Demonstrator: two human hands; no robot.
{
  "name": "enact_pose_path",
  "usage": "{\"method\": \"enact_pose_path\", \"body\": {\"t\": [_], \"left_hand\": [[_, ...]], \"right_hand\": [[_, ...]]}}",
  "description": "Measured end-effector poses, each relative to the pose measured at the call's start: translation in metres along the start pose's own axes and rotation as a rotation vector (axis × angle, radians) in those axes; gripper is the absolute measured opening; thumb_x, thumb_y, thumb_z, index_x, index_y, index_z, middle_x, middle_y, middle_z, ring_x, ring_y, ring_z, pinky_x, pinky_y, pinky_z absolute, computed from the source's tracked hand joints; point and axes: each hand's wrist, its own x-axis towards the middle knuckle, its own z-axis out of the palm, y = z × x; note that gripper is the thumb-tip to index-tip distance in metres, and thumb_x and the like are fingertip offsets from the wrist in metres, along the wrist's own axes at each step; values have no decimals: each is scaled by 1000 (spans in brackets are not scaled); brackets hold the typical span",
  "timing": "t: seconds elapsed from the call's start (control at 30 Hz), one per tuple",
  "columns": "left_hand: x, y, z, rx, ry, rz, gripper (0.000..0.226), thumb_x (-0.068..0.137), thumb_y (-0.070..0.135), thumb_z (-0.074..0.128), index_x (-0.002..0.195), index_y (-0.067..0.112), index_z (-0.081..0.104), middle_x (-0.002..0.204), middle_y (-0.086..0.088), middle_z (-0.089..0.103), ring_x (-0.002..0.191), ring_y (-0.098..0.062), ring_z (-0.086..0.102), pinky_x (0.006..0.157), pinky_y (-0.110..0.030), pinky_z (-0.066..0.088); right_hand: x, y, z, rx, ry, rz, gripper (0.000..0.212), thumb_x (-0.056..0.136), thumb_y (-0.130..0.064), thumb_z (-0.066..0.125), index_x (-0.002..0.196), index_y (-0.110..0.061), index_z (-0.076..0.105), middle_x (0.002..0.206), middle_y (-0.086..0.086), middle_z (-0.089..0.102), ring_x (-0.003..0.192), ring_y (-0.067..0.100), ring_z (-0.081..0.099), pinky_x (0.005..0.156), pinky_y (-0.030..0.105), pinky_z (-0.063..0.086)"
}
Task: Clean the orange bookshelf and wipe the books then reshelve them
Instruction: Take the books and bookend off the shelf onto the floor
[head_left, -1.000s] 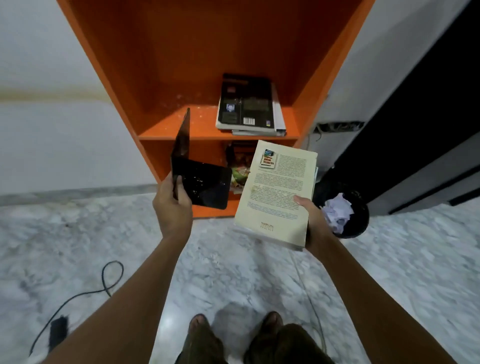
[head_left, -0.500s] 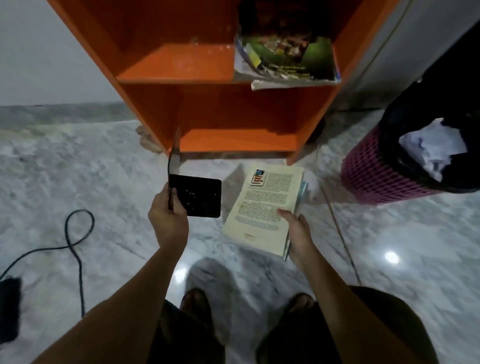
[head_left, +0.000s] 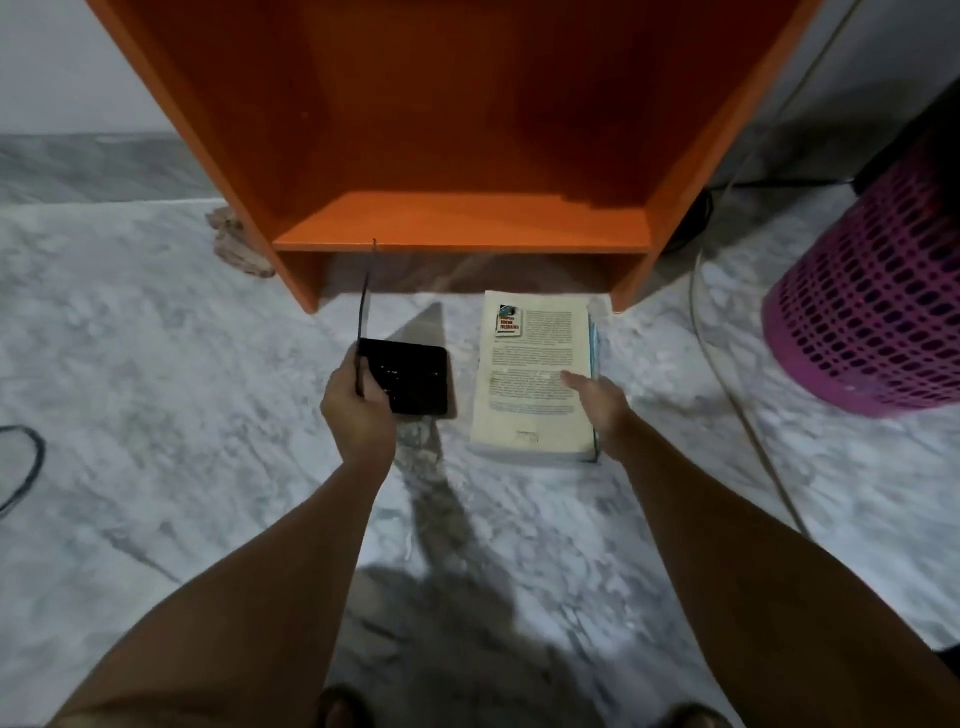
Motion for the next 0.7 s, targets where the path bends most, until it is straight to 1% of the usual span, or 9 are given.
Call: {"method": "enact_pose_path", "body": {"t": [0.07, 0.13, 0.17, 0.27, 0.4, 0.5, 0.57, 0.63, 0.7], "left_hand": [[-3, -4, 7, -46, -13, -70, 35, 102, 19, 46, 133, 10, 60, 120, -6, 68, 109, -17, 62, 96, -21, 48], [-6, -10, 9, -21, -22, -91, 33, 101, 17, 47, 130, 9, 62, 114, -6, 70, 103, -16, 63, 86, -11, 45], [-8, -13, 9, 7, -27, -101, 32, 101, 16, 48, 128, 8, 64, 109, -6, 70, 99, -16, 63, 83, -11, 43], [-10, -25, 3, 74, -42, -179, 28, 100, 15, 50, 119, 5, 69, 91, -6, 68, 85, -17, 60, 79, -21, 42], [-7, -25, -1, 163, -79, -190, 25, 99, 12, 50, 103, 0, 71, 78, -11, 64, 78, -27, 59, 72, -25, 37], [0, -17, -10, 216, -136, -165, 24, 98, 14, 50, 99, 0, 70, 82, -16, 67, 80, -31, 60, 71, -27, 37], [6, -8, -16, 251, -142, -130, 24, 97, 18, 52, 97, 0, 69, 87, -18, 69, 82, -33, 62, 70, -29, 40], [12, 9, -23, 286, -128, -77, 24, 95, 22, 54, 97, 2, 67, 88, -16, 69, 84, -34, 64, 70, -31, 44], [18, 36, -29, 303, -113, 9, 23, 95, 25, 54, 102, 8, 68, 91, -12, 69, 86, -32, 65, 72, -34, 50]], "right_hand": [[0, 1, 8, -120, 123, -54, 37, 95, -26, 61, 127, -7, 58, 117, 7, 66, 105, 30, 66, 92, 41, 54], [-1, 5, 15, -310, 220, -73, 43, 93, -36, 59, 130, -13, 54, 124, 10, 63, 111, 33, 62, 96, 45, 53], [0, 7, 17, -391, 253, -74, 47, 92, -39, 57, 133, -16, 53, 128, 12, 61, 114, 35, 60, 98, 48, 51], [0, 8, 20, -468, 292, -75, 53, 90, -39, 53, 138, -17, 47, 134, 15, 53, 118, 39, 55, 100, 50, 49], [-12, 5, 25, -529, 304, -60, 57, 95, -35, 49, 145, -12, 36, 139, 17, 41, 124, 40, 48, 102, 50, 47], [-21, 4, 25, -537, 283, -78, 57, 89, -33, 51, 141, -12, 38, 138, 15, 45, 121, 38, 52, 98, 49, 51], [-30, -2, 24, -507, 261, -131, 57, 84, -33, 52, 138, -14, 45, 137, 11, 52, 119, 34, 56, 97, 44, 52], [-39, -12, 22, -462, 252, -183, 54, 89, -27, 53, 141, -13, 46, 140, 9, 53, 123, 31, 54, 99, 37, 47], [-48, -33, 20, -446, 263, -239, 49, 93, -25, 53, 141, -15, 47, 141, 8, 53, 125, 28, 53, 103, 36, 43]]}}
